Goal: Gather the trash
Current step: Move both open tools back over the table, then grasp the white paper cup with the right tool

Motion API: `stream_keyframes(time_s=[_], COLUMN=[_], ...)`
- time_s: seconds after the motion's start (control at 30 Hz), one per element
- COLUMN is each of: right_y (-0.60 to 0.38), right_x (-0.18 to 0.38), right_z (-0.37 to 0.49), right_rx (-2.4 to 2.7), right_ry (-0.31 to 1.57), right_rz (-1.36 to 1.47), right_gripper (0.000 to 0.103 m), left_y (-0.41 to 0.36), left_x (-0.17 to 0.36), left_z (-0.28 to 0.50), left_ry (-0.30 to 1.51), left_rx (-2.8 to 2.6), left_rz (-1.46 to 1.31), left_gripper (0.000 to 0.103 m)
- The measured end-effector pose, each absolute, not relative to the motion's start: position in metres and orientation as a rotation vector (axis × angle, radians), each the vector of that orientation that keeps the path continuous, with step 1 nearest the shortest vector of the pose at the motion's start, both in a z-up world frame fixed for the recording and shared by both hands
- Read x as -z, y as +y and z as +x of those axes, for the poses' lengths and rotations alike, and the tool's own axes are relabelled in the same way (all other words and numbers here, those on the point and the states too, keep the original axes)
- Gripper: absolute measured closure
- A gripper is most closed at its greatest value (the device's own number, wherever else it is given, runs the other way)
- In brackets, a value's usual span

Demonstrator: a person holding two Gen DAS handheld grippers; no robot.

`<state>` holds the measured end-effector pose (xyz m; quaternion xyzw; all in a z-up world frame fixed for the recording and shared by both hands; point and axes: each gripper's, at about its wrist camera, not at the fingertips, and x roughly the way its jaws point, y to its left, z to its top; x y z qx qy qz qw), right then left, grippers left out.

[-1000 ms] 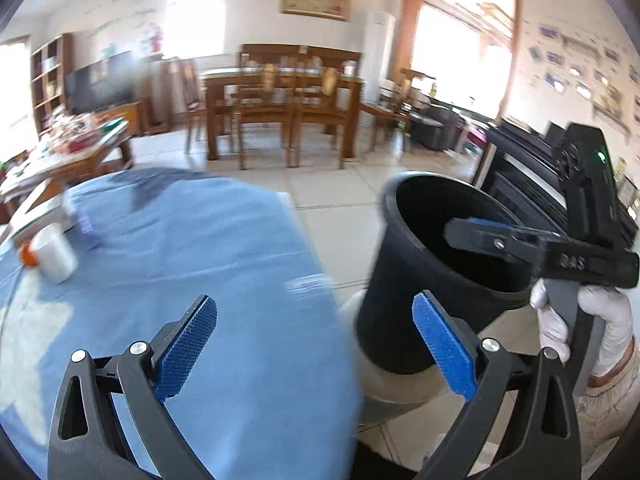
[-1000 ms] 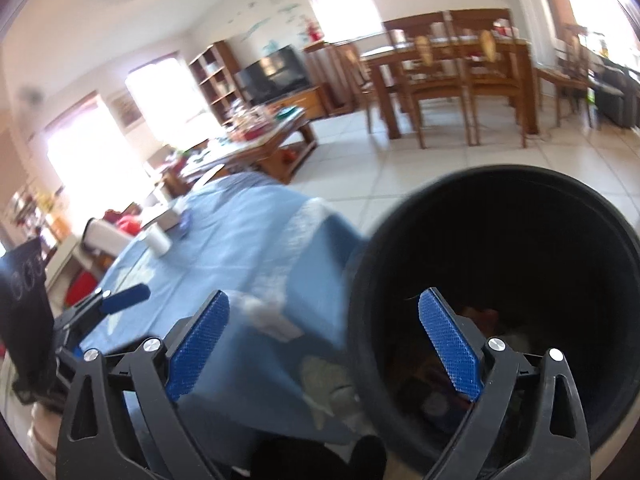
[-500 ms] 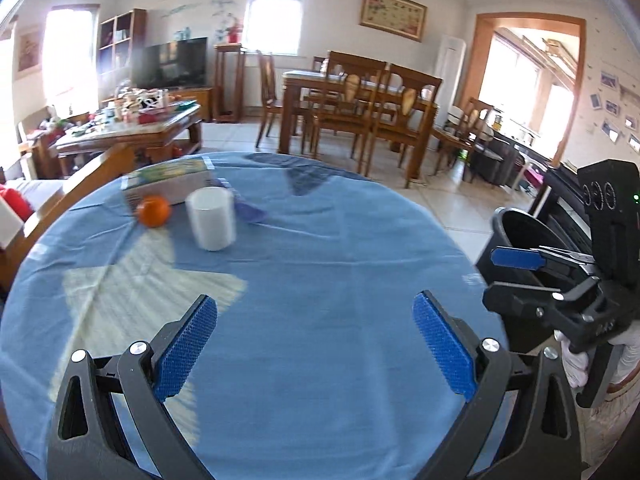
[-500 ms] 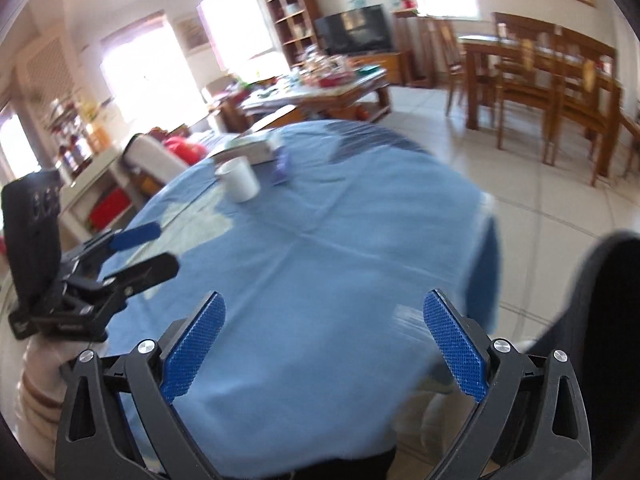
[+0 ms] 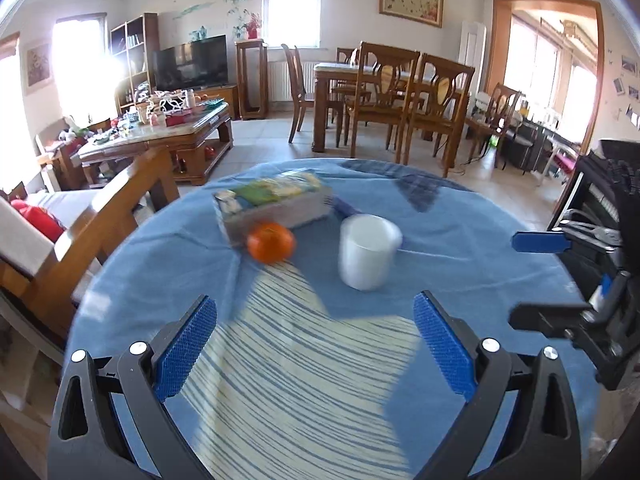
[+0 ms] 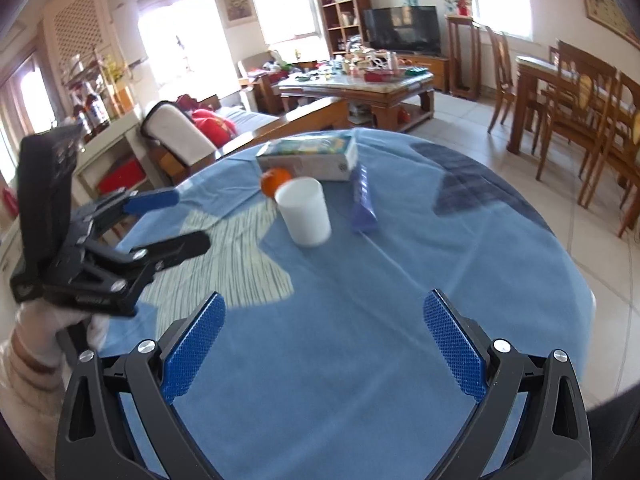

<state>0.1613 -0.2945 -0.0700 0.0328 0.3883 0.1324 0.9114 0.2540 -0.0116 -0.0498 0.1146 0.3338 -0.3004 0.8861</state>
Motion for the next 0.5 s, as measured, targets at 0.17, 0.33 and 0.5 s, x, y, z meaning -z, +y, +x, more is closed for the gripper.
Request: stream_keyframes(time_s=[0.17, 0.33, 0.5], right_y=[-0.282, -0.275, -0.272], right_x=[0.072, 0.077, 0.081], right_z=[0.196, 0.226, 0.246], right_rx=[-0.306, -0.317, -0.323], right_ry=[0.784, 0.793, 0.797], right_rz=[0.039, 0.017, 0.023], right_gripper=[0.009, 0.022, 0.028], left_y=[-0.01, -0.012, -0.034], left_x=[0.052, 0.055, 0.064], left_z=[0.307, 0.357, 0.373], left_ry=[0.699, 0.722, 0.741], left_rx=[0.616, 0.63, 0.718], left_rz=[0.318, 0.347, 0.435], left_gripper=[0.005, 0.005, 0.005])
